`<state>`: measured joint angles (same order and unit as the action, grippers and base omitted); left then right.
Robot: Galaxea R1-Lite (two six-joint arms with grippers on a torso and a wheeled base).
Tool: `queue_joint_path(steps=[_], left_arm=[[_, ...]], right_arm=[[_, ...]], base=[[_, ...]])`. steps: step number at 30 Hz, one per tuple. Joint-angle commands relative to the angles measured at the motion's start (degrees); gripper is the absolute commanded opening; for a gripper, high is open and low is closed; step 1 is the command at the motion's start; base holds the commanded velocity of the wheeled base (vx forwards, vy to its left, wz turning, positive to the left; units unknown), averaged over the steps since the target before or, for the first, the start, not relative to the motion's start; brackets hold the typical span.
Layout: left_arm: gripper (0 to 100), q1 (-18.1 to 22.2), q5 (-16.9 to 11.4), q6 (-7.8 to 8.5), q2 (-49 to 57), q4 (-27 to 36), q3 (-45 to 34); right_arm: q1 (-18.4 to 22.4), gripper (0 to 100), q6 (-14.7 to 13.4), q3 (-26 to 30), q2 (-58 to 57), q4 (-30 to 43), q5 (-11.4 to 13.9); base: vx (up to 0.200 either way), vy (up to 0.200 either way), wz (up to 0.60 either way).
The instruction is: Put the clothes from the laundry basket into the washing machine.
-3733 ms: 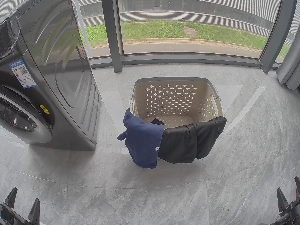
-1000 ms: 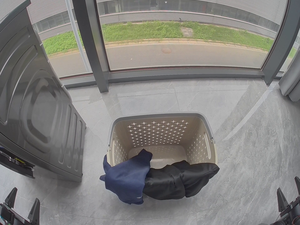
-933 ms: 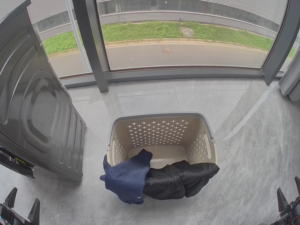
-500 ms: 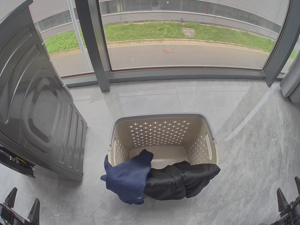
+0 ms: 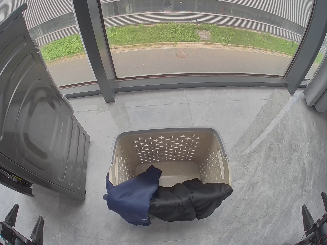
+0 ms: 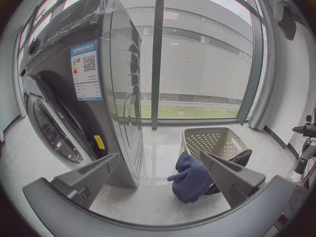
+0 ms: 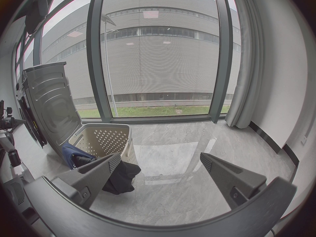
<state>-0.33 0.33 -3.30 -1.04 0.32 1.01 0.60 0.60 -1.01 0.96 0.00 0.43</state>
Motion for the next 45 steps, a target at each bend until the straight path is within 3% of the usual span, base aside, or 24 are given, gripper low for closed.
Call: queue_joint_path(steps=[1, 23, 29, 45], left_arm=[[100, 0.0, 0.0, -0.04, 1.0, 0.0, -0.9], [100, 0.0, 0.0, -0.04, 1.0, 0.0, -0.9], [100, 0.0, 0.0, -0.04, 1.0, 0.0, -0.9], [100, 0.0, 0.0, -0.04, 1.0, 0.0, -0.9]], right_arm=[[-0.1, 100, 0.0, 1.0, -1.0, 0.0, 0.0], [0.0, 100, 0.0, 1.0, -1.0, 0.0, 0.0], [-0.1, 100, 0.0, 1.0, -1.0, 0.0, 0.0], [0.0, 100, 0.0, 1.0, -1.0, 0.0, 0.0]], base=[[0.000, 0.000, 0.00], [0.055, 0.000, 0.00], [0.200, 0.000, 0.00], [0.075, 0.000, 0.00]])
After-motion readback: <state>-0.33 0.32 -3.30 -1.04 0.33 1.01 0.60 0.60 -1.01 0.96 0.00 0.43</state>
